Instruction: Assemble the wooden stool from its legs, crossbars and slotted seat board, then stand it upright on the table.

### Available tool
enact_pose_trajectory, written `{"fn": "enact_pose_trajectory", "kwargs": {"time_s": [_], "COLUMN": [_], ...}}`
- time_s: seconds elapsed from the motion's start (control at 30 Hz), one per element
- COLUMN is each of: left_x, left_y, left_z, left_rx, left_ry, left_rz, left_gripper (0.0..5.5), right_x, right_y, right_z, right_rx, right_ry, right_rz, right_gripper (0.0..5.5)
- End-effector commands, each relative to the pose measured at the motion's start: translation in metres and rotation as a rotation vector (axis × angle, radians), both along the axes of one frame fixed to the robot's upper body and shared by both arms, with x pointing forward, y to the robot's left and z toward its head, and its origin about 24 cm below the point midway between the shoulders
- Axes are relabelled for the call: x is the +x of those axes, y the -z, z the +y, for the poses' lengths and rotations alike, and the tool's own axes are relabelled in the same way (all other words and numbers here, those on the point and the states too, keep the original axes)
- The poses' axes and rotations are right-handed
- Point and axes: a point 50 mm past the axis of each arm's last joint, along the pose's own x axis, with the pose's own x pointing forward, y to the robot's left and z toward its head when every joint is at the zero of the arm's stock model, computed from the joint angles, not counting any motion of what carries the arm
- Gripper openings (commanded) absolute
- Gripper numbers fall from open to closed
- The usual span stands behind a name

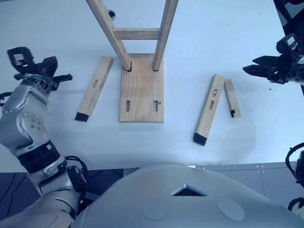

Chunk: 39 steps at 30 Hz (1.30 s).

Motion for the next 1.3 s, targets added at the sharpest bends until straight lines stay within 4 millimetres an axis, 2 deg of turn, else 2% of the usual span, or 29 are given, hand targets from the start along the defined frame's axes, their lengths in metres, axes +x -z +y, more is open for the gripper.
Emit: {"fn": "enact_pose_trajectory", "kwargs": {"time_s": [0.03,0.1,0.2,0.47,0.7,0.87,0.97,1.03,1.1,1.13,1.2,1.23,1.3], "left_x": [-0.017,-0.022,-0.014,-0.004,-0.003,0.005,0.009,0.01,0.007,0.004,-0.005,-0.008,-0.005], "left_y": [-0.003,-0.004,-0.008,-0.004,-0.006,-0.01,-0.012,-0.028,-0.063,-0.075,-0.1,-0.113,-0.13], "left_z": [0.011,0.014,0.011,-0.001,-0.005,-0.011,-0.018,-0.025,-0.041,-0.047,-0.067,-0.077,-0.093], "left_rx": [0.02,0.026,0.018,0.003,0.009,0.006,0.003,-0.03,-0.141,-0.201,-0.33,-0.403,-0.492], "left_ry": [-0.065,-0.079,-0.049,0.013,0.018,0.018,0.027,0.049,0.174,0.243,0.44,0.529,0.662], "left_rz": [-0.019,-0.021,-0.054,-0.069,-0.104,-0.153,-0.199,-0.319,-0.534,-0.607,-0.743,-0.808,-0.855], "left_gripper": [0.0,0.0,0.0,0.0,0.0,0.0,0.0,0.0,0.0,0.19,0.47,0.63,0.85], "right_x": [-0.029,-0.034,-0.042,-0.062,-0.068,-0.074,-0.063,-0.053,-0.04,-0.032,0.006,0.029,0.055], "right_y": [0.018,0.024,0.037,0.074,0.094,0.112,0.132,0.145,0.141,0.136,0.096,0.062,-0.003], "right_z": [0.016,0.013,0.004,0.008,0.003,0.009,0.001,-0.009,-0.011,-0.01,0.004,0.019,0.057], "right_rx": [0.028,-0.029,-0.117,-0.144,-0.248,-0.318,-0.415,-0.52,-0.481,-0.455,-0.331,-0.221,-0.016], "right_ry": [-0.03,-0.024,0.004,0.06,0.114,0.065,0.077,0.073,0.16,0.201,0.291,0.317,0.272], "right_rz": [0.164,0.194,0.218,0.329,0.318,0.307,0.244,0.147,0.024,-0.049,-0.332,-0.508,-0.796], "right_gripper": [3.2,3.5,3.5,3.5,2.37,1.58,1.32,1.31,1.31,1.3,1.3,1.3,1.3]}}
